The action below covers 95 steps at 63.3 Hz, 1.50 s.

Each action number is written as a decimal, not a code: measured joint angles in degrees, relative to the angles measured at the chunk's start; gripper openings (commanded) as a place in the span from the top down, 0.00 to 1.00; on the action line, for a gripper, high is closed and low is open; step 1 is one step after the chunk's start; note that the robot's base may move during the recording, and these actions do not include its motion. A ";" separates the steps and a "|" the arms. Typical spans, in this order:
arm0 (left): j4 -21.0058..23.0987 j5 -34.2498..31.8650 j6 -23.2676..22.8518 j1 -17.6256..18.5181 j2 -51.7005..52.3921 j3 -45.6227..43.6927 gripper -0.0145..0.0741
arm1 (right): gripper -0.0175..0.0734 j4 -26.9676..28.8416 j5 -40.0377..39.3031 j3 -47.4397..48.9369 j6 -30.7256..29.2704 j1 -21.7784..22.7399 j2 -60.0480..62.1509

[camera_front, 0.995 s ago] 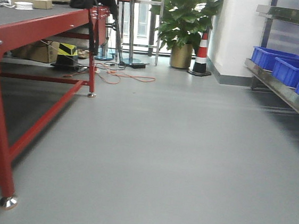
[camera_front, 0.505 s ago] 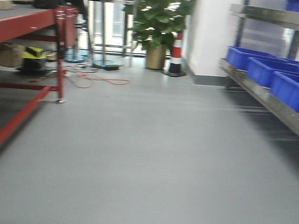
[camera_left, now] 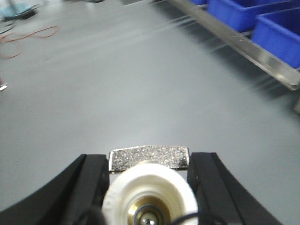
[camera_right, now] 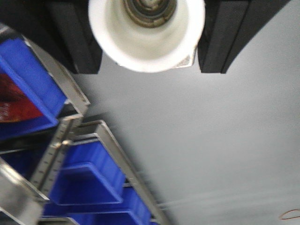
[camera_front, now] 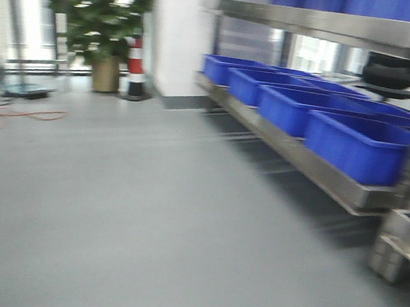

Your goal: Place valve from conveyor to right shelf box

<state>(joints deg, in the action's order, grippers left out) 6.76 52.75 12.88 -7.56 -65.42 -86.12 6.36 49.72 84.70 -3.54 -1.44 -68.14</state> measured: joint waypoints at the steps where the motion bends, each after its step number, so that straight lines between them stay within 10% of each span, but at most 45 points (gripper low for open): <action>1: 0.00 0.00 0.00 0.00 0.00 0.00 0.96 | 0.98 0.00 0.00 0.00 0.00 0.00 0.00; 95: 0.10 0.00 0.00 0.00 0.00 0.00 0.96 | 0.98 -0.21 0.00 0.00 0.00 0.00 0.00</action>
<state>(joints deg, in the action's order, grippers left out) 6.86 52.75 12.88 -7.56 -65.42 -86.12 6.15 49.72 84.70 -3.54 -1.44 -68.14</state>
